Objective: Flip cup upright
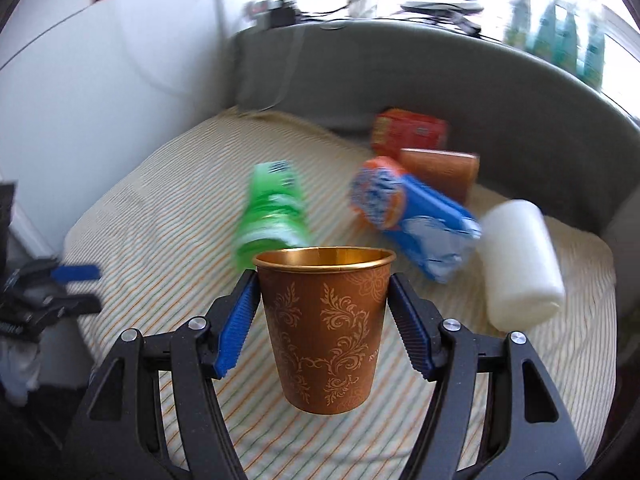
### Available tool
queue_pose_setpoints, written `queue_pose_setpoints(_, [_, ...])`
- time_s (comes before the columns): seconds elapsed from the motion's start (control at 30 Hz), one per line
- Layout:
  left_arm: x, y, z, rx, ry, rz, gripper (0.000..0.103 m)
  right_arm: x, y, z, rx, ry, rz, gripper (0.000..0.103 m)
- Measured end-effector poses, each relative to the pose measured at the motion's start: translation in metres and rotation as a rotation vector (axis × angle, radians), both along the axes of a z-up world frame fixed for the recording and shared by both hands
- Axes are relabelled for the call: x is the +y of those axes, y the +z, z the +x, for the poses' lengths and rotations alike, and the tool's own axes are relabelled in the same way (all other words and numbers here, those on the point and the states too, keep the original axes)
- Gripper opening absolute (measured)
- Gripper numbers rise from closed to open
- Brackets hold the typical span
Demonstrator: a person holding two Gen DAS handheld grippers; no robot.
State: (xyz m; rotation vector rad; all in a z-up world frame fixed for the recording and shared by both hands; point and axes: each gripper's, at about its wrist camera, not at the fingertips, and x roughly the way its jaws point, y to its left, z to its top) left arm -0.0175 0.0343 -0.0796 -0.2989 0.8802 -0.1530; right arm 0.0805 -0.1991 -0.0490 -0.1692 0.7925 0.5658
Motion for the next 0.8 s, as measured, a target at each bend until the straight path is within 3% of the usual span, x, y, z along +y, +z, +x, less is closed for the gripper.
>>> queue_pose_setpoints(0.2, [-0.006, 0.006, -0.001, -0.014, -0.013, 0.003, 0.063, -0.009, -0.015, 0.023, -0.042, -0.139, 0.019, 0.068])
queue_pose_setpoints(0.53, [-0.007, 0.009, 0.001, -0.026, -0.013, 0.013, 0.063, -0.028, -0.014, -0.007, -0.073, -0.173, 0.037, 0.068])
queue_pose_setpoints(0.8, [-0.037, 0.023, 0.009, -0.118, -0.069, 0.105, 0.063, -0.038, -0.011, -0.028, -0.056, -0.177, 0.071, 0.069])
